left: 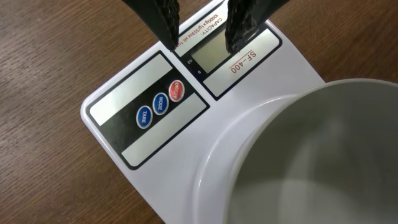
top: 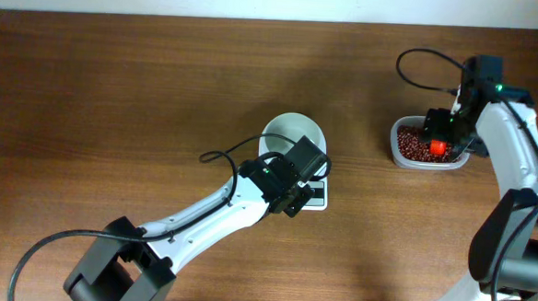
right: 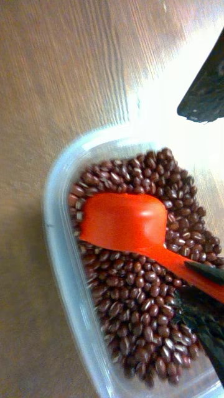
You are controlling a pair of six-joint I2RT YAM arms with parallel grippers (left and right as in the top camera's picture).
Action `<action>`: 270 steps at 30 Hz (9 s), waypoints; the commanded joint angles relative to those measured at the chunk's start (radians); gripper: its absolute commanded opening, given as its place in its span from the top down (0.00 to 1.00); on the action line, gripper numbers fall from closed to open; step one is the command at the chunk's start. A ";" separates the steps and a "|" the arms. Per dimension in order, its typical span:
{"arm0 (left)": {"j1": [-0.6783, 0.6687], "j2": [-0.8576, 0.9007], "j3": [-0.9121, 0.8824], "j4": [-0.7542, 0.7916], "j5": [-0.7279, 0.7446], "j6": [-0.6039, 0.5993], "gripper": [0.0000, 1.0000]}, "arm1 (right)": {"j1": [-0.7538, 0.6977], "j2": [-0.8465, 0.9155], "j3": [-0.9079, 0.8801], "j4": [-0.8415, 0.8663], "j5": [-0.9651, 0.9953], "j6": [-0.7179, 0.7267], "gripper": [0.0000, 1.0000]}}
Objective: Scoop item into bowl and weigh 50g on scale
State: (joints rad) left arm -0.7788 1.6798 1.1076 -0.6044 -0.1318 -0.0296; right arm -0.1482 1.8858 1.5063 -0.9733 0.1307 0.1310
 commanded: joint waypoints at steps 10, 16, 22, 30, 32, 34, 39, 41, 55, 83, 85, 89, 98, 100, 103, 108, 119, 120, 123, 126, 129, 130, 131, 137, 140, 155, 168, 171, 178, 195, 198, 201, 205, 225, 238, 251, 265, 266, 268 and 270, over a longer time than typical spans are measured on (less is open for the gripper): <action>-0.002 0.018 -0.010 0.003 -0.007 0.008 0.72 | -0.079 0.004 0.074 -0.083 0.102 0.087 0.16; -0.002 0.018 -0.010 0.018 -0.007 0.008 0.71 | -0.098 0.004 0.074 -0.071 0.030 0.084 0.03; -0.002 0.018 -0.009 0.018 -0.007 0.008 0.69 | -0.098 0.004 0.074 -0.070 -0.098 0.013 0.01; -0.002 0.018 -0.010 0.017 -0.007 0.008 0.68 | -0.098 0.004 0.074 -0.055 -0.101 0.004 0.01; -0.002 0.018 -0.010 0.017 -0.007 0.008 0.82 | -0.098 0.004 0.074 -0.055 -0.101 0.004 0.01; -0.002 0.018 -0.010 0.017 -0.001 0.007 1.00 | -0.098 0.004 0.074 -0.055 -0.101 0.004 0.01; -0.014 0.018 -0.009 -0.041 0.022 0.001 1.00 | -0.098 0.004 0.074 -0.055 -0.101 0.004 0.01; -0.032 0.018 -0.009 -0.040 0.021 0.019 1.00 | -0.098 0.004 0.074 -0.055 -0.101 0.004 0.01; -0.058 0.101 -0.009 0.089 -0.042 0.341 1.00 | -0.098 0.004 0.074 -0.055 -0.101 0.004 0.01; -0.063 0.187 -0.009 0.141 -0.042 0.629 1.00 | -0.098 0.004 0.074 -0.055 -0.101 0.004 0.01; -0.063 0.188 -0.009 0.141 -0.042 0.629 1.00 | -0.098 0.004 0.074 -0.055 -0.101 0.004 0.01; -0.051 0.199 -0.009 0.152 -0.042 0.629 1.00 | -0.098 0.004 0.074 -0.055 -0.101 0.004 0.01; -0.030 0.203 -0.010 0.160 -0.042 0.629 1.00 | -0.098 0.004 0.074 -0.055 -0.101 0.004 0.01; -0.031 0.203 -0.010 0.135 -0.041 0.629 1.00 | -0.098 0.004 0.074 -0.055 -0.101 0.004 0.01; -0.046 0.203 -0.010 0.121 -0.013 0.629 1.00 | -0.098 0.004 0.074 -0.055 -0.101 0.004 0.01; -0.068 0.203 -0.009 0.113 -0.007 0.629 1.00 | -0.098 0.004 0.074 -0.055 -0.101 0.004 0.01; -0.072 0.207 -0.010 0.094 -0.008 0.629 1.00 | -0.098 0.004 0.074 -0.055 -0.101 0.004 0.01; -0.069 0.214 -0.010 0.095 -0.014 0.629 1.00 | -0.098 0.004 0.074 -0.055 -0.101 0.004 0.01; -0.069 0.238 -0.010 0.099 -0.049 0.630 1.00 | -0.098 0.004 0.074 -0.055 -0.101 0.004 0.01; -0.067 0.249 -0.010 0.107 -0.062 0.630 1.00 | -0.098 0.004 0.074 -0.055 -0.101 0.004 0.01; -0.056 0.259 -0.010 0.117 -0.078 0.630 1.00 | -0.098 0.004 0.074 -0.055 -0.100 0.004 0.01; -0.056 0.259 -0.010 0.117 -0.078 0.629 1.00 | -0.098 0.004 0.074 -0.055 -0.101 0.004 0.01; -0.056 0.259 -0.010 0.116 -0.078 0.630 1.00 | -0.098 0.004 0.074 -0.055 -0.101 0.004 0.01; -0.056 0.265 -0.010 0.079 -0.078 0.633 1.00 | -0.098 0.004 0.074 -0.055 -0.101 0.004 0.01; -0.056 0.265 -0.009 0.059 -0.075 0.652 1.00 | -0.098 0.004 0.074 -0.055 -0.101 0.004 0.01; -0.045 0.280 -0.010 0.065 -0.077 0.652 1.00 | -0.098 0.004 0.074 -0.055 -0.101 0.004 0.01; -0.027 0.286 -0.010 0.080 -0.094 0.652 1.00 | -0.098 0.004 0.074 -0.055 -0.101 0.004 0.01; -0.027 0.287 -0.010 0.088 -0.094 0.652 1.00 | -0.098 0.004 0.074 -0.055 -0.101 0.004 0.01; -0.027 0.302 -0.010 0.102 -0.101 0.652 1.00 | -0.098 0.004 0.074 -0.055 -0.101 0.004 0.01; -0.021 0.237 -0.007 0.144 -0.127 0.616 1.00 | -0.098 0.004 0.074 -0.055 -0.101 0.004 0.01; -0.040 0.135 -0.007 0.096 -0.111 0.616 1.00 | -0.098 0.004 0.074 -0.055 -0.101 0.004 0.01; -0.056 0.043 -0.007 0.062 -0.003 0.613 1.00 | -0.098 0.004 0.074 -0.055 -0.101 0.004 0.01; -0.070 -0.041 -0.007 0.029 0.050 0.533 1.00 | -0.098 0.004 0.074 -0.055 -0.101 0.004 0.01; 0.909 -0.216 0.227 0.236 0.372 -0.021 1.00 | -0.098 0.004 0.074 -0.055 -0.101 0.004 0.01; 1.096 -0.094 0.226 -0.201 0.372 -0.183 1.00 | -0.098 0.004 0.074 -0.055 -0.101 0.004 0.01; 0.756 -0.087 0.219 -0.703 0.484 0.034 1.00 | -0.098 0.004 0.074 -0.055 -0.101 0.004 0.01; 0.138 -0.087 0.215 -0.532 0.214 -0.090 1.00 | -0.098 0.004 0.074 -0.055 -0.101 0.004 0.01; 0.117 -0.087 0.212 -0.521 0.190 -0.090 1.00 | -0.098 0.004 0.074 -0.055 -0.101 0.004 0.01; 0.060 -0.085 0.185 -0.472 0.118 -0.126 1.00 | -0.098 0.004 0.074 -0.055 -0.101 0.004 0.01; 0.040 -0.085 0.144 -0.426 0.087 -0.163 1.00 | -0.098 0.004 0.074 -0.055 -0.101 0.004 0.01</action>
State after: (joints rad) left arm -0.7101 1.5932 1.3067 -1.0645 0.0505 -0.1303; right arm -0.2489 1.8862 1.5661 -1.0286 0.0349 0.1352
